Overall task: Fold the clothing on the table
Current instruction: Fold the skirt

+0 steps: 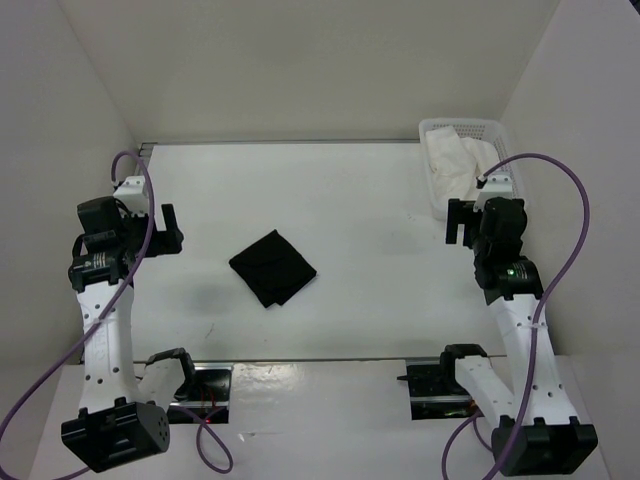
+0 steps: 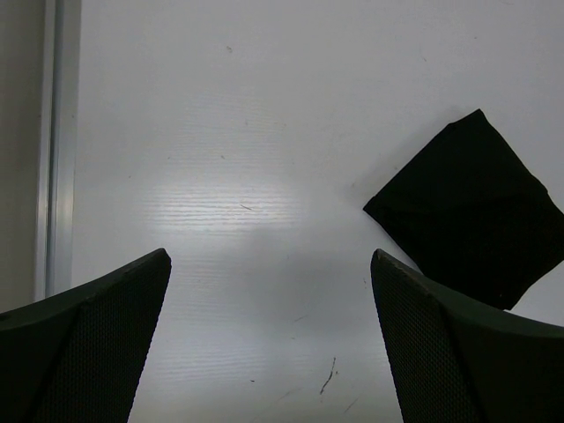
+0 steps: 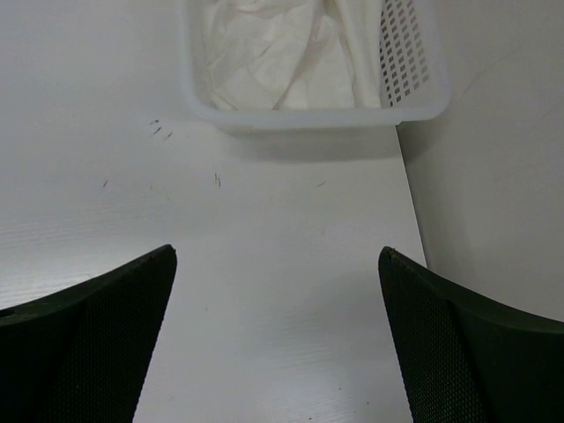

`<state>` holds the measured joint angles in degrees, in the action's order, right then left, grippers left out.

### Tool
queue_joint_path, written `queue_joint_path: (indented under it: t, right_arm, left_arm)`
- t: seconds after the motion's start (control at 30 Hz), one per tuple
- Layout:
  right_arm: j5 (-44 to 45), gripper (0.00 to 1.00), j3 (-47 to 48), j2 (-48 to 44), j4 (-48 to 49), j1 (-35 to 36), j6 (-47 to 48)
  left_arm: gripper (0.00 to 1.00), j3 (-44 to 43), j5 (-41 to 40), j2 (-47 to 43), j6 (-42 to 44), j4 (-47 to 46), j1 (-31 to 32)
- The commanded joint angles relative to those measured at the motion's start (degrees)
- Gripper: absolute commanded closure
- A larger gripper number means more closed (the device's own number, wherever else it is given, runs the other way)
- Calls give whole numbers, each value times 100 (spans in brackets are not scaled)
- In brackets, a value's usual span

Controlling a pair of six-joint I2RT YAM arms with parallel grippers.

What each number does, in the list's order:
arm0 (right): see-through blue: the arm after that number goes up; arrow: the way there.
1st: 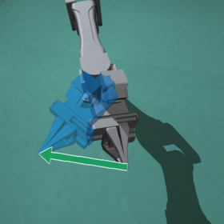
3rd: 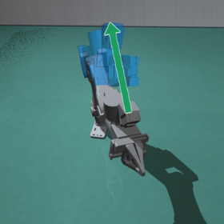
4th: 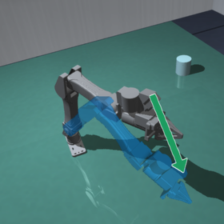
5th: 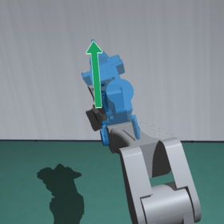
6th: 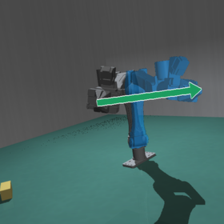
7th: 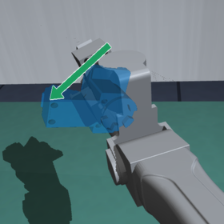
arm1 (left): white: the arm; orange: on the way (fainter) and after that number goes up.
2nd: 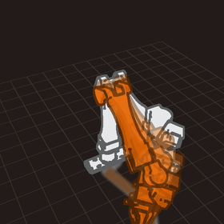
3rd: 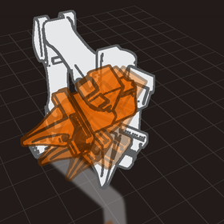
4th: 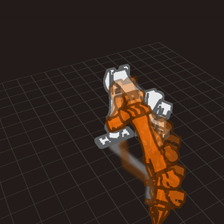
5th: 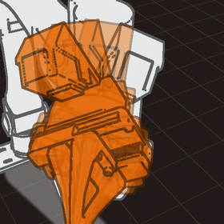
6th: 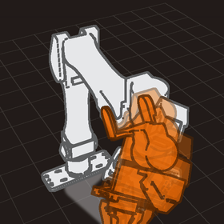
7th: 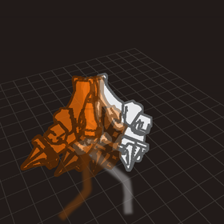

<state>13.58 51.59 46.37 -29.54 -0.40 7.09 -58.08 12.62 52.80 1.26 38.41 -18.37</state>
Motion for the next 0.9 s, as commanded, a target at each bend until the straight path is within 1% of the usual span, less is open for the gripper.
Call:
queue_joint_path:
  t: [0.0, 0.1, 0.23, 0.87]
  right_arm:
    - [188, 1, -106, 118, 229, 92, 55]
    - [188, 1, -106, 118, 291, 259, 116]
    - [250, 1, -158, 118, 344, 260, 117]
    - [250, 1, -158, 66, 396, 260, 117]
  left_arm:
    - [0, -36, -128, -111, -11, -185, -44]
    - [0, -36, -76, -112, -11, -185, -44]
    - [0, -88, 38, 3, -11, -132, -44]
    - [0, -89, 21, -50, -11, -132, -44]
